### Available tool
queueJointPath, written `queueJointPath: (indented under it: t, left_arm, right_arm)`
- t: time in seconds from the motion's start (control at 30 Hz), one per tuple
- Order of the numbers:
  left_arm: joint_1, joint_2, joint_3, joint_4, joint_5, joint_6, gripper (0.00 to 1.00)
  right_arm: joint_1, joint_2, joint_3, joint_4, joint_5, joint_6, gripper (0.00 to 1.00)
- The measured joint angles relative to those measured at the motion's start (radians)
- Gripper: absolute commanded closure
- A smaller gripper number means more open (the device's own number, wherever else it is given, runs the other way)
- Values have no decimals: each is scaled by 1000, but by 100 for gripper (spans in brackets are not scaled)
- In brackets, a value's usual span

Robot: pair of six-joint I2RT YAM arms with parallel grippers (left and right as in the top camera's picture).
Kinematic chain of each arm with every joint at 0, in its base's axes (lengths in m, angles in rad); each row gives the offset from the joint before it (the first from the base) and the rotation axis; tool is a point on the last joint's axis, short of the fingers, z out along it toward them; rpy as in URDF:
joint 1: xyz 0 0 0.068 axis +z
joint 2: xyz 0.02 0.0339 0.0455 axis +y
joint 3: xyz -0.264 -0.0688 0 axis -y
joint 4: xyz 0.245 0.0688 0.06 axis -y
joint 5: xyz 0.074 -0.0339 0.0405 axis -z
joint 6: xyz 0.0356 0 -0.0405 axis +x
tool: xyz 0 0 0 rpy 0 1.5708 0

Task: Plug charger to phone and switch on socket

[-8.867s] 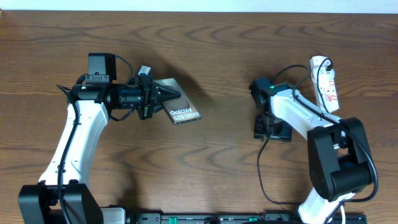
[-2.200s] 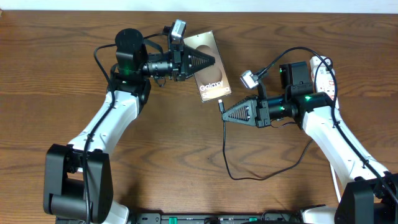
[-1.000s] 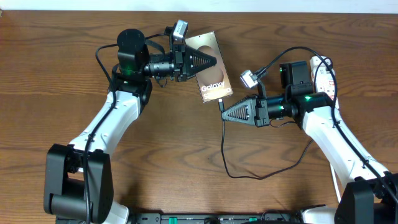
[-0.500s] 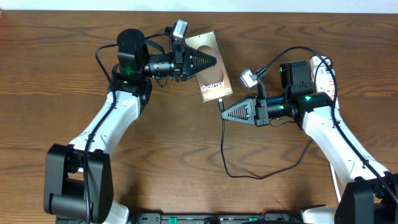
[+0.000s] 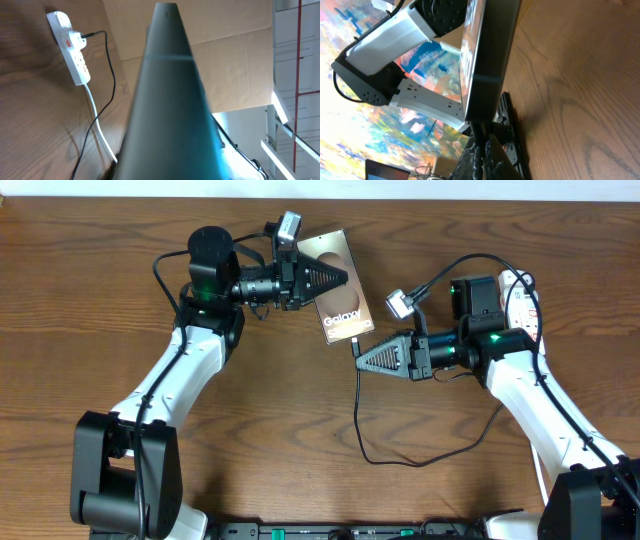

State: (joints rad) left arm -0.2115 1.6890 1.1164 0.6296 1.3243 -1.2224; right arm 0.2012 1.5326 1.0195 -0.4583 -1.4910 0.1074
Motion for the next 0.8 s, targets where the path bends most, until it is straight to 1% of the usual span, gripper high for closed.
queueJointPath:
  t: [0.37,0.57,0.8]
  left_arm:
    - [0,0,0,0,-2,23,93]
    - [0,0,0,0,-2,26,93]
    - [0,0,0,2,6,69,93]
  right_arm:
    - [0,0,0,38,0,62,99]
    - [0,0,0,42,5,69,99]
    - [0,0,0,41,11,73,99]
